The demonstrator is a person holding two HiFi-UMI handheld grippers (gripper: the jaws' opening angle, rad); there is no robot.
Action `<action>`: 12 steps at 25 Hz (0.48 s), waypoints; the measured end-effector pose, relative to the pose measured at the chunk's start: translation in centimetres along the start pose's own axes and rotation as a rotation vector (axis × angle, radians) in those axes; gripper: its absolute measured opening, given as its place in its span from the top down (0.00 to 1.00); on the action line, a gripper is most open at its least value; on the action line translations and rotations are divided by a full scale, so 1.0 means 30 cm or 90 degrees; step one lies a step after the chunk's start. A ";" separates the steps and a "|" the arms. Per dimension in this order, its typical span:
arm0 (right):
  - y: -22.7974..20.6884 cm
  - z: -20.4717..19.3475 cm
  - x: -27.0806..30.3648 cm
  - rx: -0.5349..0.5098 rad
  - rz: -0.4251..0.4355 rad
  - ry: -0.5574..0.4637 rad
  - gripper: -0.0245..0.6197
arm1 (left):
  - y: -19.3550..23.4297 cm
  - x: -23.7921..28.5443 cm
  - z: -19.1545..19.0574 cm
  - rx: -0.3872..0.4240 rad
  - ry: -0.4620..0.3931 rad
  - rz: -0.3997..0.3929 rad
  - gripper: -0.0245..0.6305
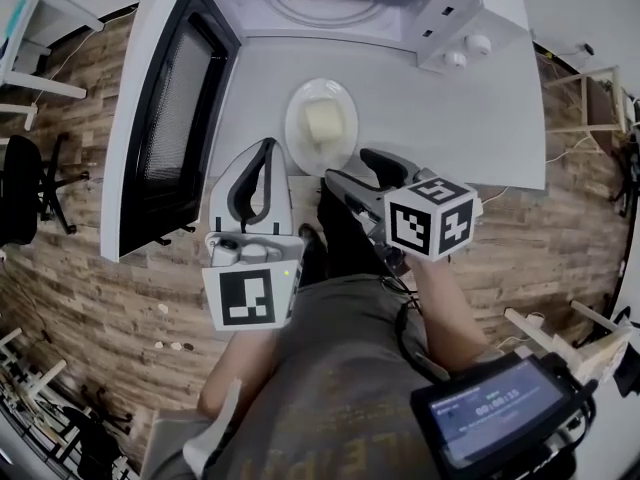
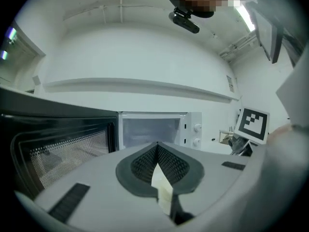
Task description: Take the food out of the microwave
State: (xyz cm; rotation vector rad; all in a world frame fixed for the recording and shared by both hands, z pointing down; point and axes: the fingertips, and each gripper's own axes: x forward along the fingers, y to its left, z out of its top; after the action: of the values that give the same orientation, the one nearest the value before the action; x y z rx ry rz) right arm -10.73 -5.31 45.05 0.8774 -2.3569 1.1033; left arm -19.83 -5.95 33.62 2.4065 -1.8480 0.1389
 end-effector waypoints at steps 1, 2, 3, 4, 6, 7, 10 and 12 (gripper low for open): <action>0.020 0.041 -0.024 -0.002 0.003 -0.034 0.49 | -0.005 -0.004 0.021 -0.001 -0.007 -0.001 0.95; 0.045 0.086 -0.051 -0.005 0.009 -0.071 0.52 | -0.010 -0.008 0.044 -0.002 -0.014 -0.003 0.95; 0.075 0.132 -0.081 -0.011 0.016 -0.109 0.55 | -0.015 -0.012 0.068 -0.003 -0.022 -0.005 0.95; 0.108 0.178 -0.112 -0.024 0.020 -0.148 0.57 | -0.019 -0.016 0.093 -0.002 -0.031 -0.007 0.95; 0.175 0.264 -0.174 -0.068 0.014 -0.224 0.67 | -0.022 -0.022 0.147 0.001 -0.047 -0.007 0.95; 0.207 0.303 -0.204 -0.096 0.004 -0.262 0.76 | -0.022 -0.024 0.176 0.004 -0.056 -0.005 0.95; 0.281 0.395 -0.280 -0.191 -0.049 -0.349 0.89 | -0.032 -0.028 0.255 0.016 -0.083 0.001 0.95; 0.320 0.444 -0.323 -0.248 -0.084 -0.391 0.91 | -0.044 -0.030 0.302 0.022 -0.098 0.001 0.95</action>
State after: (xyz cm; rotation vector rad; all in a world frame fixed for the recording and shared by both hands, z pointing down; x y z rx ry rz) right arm -11.35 -7.42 26.11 1.3290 -2.7945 0.3115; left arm -18.70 -6.00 24.48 2.5044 -1.9255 -0.0153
